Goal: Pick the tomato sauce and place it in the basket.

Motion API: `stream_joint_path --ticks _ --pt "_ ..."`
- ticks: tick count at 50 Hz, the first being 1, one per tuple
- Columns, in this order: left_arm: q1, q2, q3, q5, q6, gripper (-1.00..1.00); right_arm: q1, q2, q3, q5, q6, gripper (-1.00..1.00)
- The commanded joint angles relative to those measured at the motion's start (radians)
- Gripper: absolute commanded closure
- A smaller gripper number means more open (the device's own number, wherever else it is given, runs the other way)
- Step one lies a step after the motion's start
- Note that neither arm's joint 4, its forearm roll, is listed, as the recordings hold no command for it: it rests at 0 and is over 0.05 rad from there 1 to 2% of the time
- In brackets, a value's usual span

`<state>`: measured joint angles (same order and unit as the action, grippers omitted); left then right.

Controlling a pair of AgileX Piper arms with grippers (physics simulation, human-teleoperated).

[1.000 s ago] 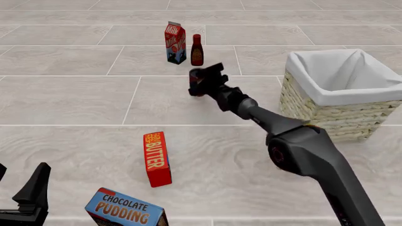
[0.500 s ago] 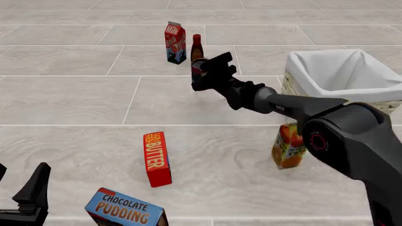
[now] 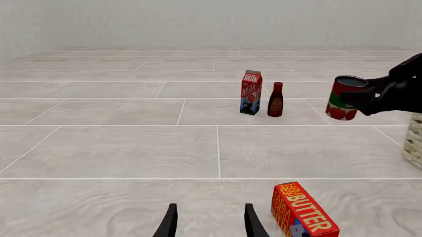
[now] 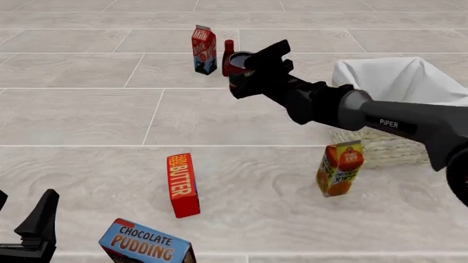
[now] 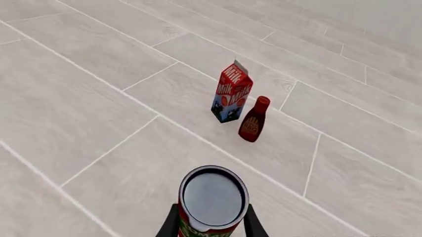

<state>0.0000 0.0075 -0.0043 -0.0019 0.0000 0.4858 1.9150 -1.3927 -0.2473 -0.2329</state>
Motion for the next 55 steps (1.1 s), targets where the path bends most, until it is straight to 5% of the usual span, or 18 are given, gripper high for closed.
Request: stream_joint_path --ticks 1,13,33,55 --pt "0.0 0.0 0.0 0.0 0.0 -1.0 0.009 -0.162 0.096 0.052 0.001 1.0" --pt "0.0 0.0 0.0 0.0 0.0 -1.0 0.009 -0.306 0.137 0.145 -0.023 1.0" --pt "0.0 0.0 0.0 0.0 0.0 -1.0 -0.005 -0.499 0.085 0.368 0.036 1.0" --pt "0.0 0.0 0.0 0.0 0.0 -1.0 -0.1 -0.566 0.046 0.466 0.03 1.0"
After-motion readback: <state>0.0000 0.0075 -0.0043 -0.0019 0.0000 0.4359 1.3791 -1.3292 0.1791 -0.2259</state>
